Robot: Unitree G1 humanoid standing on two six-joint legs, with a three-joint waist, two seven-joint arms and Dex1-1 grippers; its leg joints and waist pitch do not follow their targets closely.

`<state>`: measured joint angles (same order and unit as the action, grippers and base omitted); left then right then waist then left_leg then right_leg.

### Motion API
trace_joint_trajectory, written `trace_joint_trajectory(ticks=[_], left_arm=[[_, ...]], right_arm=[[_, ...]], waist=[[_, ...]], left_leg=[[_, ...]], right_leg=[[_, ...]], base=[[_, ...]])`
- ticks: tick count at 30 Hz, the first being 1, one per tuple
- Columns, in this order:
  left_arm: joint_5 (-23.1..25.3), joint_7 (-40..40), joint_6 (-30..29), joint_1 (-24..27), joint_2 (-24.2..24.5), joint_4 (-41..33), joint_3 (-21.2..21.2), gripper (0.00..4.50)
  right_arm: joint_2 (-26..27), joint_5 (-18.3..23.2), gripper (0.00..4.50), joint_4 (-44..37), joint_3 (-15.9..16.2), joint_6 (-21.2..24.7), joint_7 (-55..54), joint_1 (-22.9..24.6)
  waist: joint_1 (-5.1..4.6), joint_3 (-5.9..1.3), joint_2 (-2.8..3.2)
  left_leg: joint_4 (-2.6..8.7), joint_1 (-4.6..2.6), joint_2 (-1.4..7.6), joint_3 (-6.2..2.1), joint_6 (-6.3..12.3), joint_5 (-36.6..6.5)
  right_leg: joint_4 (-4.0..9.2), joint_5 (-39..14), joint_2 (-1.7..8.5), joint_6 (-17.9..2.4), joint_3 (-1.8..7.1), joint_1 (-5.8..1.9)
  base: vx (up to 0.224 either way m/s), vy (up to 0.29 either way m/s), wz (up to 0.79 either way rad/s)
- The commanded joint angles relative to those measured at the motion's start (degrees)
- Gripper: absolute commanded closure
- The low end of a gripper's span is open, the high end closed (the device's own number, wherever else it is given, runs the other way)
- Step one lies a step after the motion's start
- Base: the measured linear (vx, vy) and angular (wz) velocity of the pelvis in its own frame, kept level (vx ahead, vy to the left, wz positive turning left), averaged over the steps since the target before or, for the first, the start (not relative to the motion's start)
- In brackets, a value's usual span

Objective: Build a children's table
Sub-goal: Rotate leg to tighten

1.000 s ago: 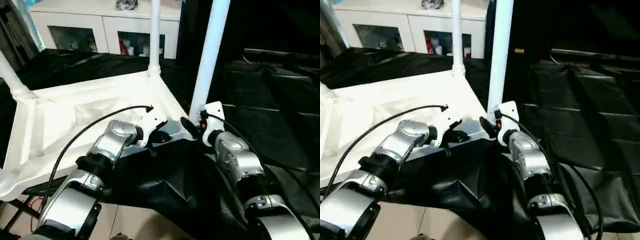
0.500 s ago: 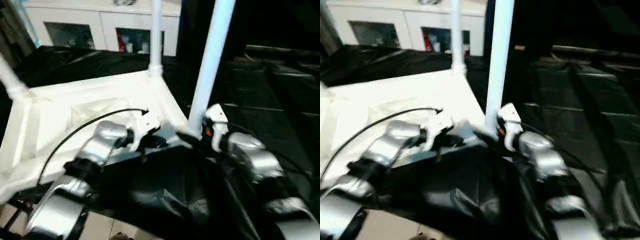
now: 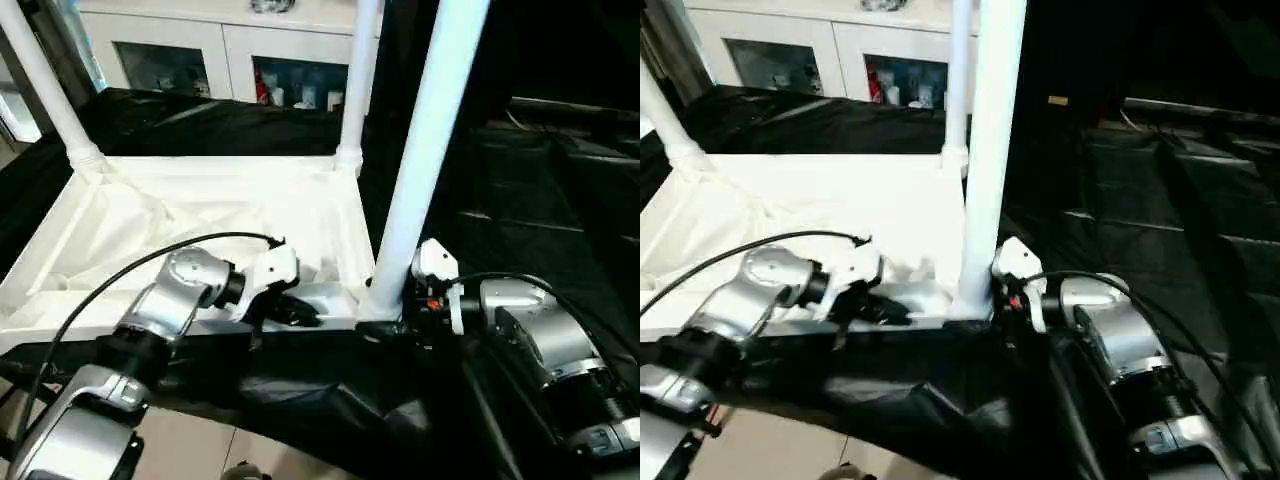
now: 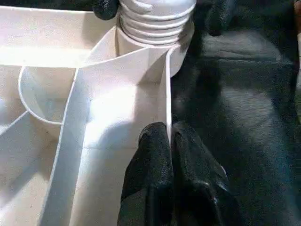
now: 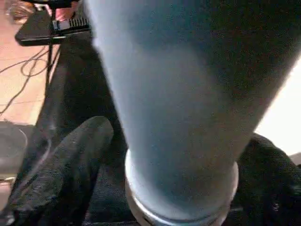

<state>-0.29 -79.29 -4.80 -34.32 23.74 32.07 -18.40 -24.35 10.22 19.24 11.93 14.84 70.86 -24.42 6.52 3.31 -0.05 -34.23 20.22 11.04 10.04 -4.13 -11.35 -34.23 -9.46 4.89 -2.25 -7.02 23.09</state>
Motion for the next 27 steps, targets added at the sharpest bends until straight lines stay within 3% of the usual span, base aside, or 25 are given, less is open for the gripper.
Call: trace_joint_trajectory(ticks=[1, 10, 13, 16, 17, 20, 21, 22, 27], left_arm=[[-0.8, -1.3, 0.3, -0.7, -0.1, -2.5, -0.5, 4.50], [-1.2, 1.4, -0.7, -1.0, -1.4, -1.9, 0.5, 4.50], [-1.1, 6.4, -2.7, -2.4, -3.8, -0.3, 2.0, 4.50], [0.0, 15.3, -5.0, -5.8, -8.1, 3.5, 3.7, 4.50], [0.2, 16.1, -5.1, -6.1, -8.5, 3.8, 3.8, 4.50], [2.0, 25.2, -6.7, -8.8, -12.0, 7.7, 4.8, 4.50], [2.4, 26.9, -7.0, -9.2, -12.6, 8.4, 5.0, 4.50], [2.6, 29.6, -7.6, -9.9, -13.8, 9.3, 5.4, 4.50], [3.1, 33.5, -7.6, -11.2, -17.1, 10.9, 5.6, 4.50]], right_arm=[[-0.4, 0.4, 0.79, -1.0, 1.3, 0.3, 0.8, 0.1], [1.5, 0.8, 1.52, -1.4, 1.8, 2.0, -0.3, 1.5], [4.8, 0.6, 1.74, 0.4, 0.2, 2.2, -6.2, 1.4], [11.2, -3.3, 1.80, 6.5, -1.8, 2.2, -21.7, -0.6], [12.0, -3.3, 1.81, 7.2, -2.4, 2.6, -23.5, -0.9], [18.7, -2.8, 1.82, 12.4, -7.4, 4.9, -37.8, -3.8], [19.6, -2.9, 1.82, 13.2, -8.0, 5.2, -39.9, -4.3], [20.9, -3.4, 1.82, 14.7, -8.1, 4.5, -42.4, -5.2], [25.1, -4.9, 1.82, 20.2, -8.0, -0.4, -46.6, -8.6]], waist=[[-0.13, -4.20, -0.02], [-0.03, -4.22, -0.13], [-0.22, -4.06, -0.19], [-0.79, -3.84, -0.08], [-1.05, -3.77, -0.16], [-1.93, -3.82, -0.19], [-1.99, -3.87, -0.21], [-2.04, -3.96, 0.18], [-2.07, -4.17, -0.03]], left_leg=[[3.96, -0.17, 2.80, -0.62, 3.59, -8.1], [3.93, -0.18, 2.74, -0.61, 3.27, -8.1], [4.01, -0.24, 2.61, -0.62, 2.60, -8.9], [4.20, -0.47, 2.32, -0.78, 1.00, -10.7], [4.23, -0.75, 2.15, -0.88, 0.33, -11.9], [4.29, -0.45, 2.11, -1.15, -0.16, -12.1], [4.23, -0.42, 2.01, -1.04, 0.02, -11.9], [4.19, -0.62, 2.10, -1.04, -0.03, -11.6], [4.12, -0.33, 2.03, -0.81, 1.12, -10.0]], right_leg=[[3.82, -13.7, 4.43, -10.4, 3.79, -3.42], [3.90, -14.2, 4.54, -10.2, 3.81, -3.52], [4.18, -16.1, 4.57, -9.6, 3.77, -3.41], [4.96, -21.7, 4.52, -7.8, 3.51, -3.21], [5.42, -24.7, 4.59, -6.8, 3.33, -3.12], [5.60, -25.9, 4.64, -5.8, 3.21, -3.25], [5.65, -25.8, 4.60, -5.6, 3.23, -3.31], [5.54, -24.7, 4.71, -6.1, 3.40, -3.04], [5.04, -19.5, 4.52, -7.6, 3.56, -3.28]], base=[[0.000, 0.000, 0.00], [0.000, 0.000, 0.00], [0.000, 0.000, 0.00], [0.000, 0.000, 0.00], [0.000, 0.000, 0.00], [0.000, 0.000, 0.00], [0.000, 0.000, 0.00], [0.000, 0.000, 0.00], [0.000, 0.000, 0.00]])
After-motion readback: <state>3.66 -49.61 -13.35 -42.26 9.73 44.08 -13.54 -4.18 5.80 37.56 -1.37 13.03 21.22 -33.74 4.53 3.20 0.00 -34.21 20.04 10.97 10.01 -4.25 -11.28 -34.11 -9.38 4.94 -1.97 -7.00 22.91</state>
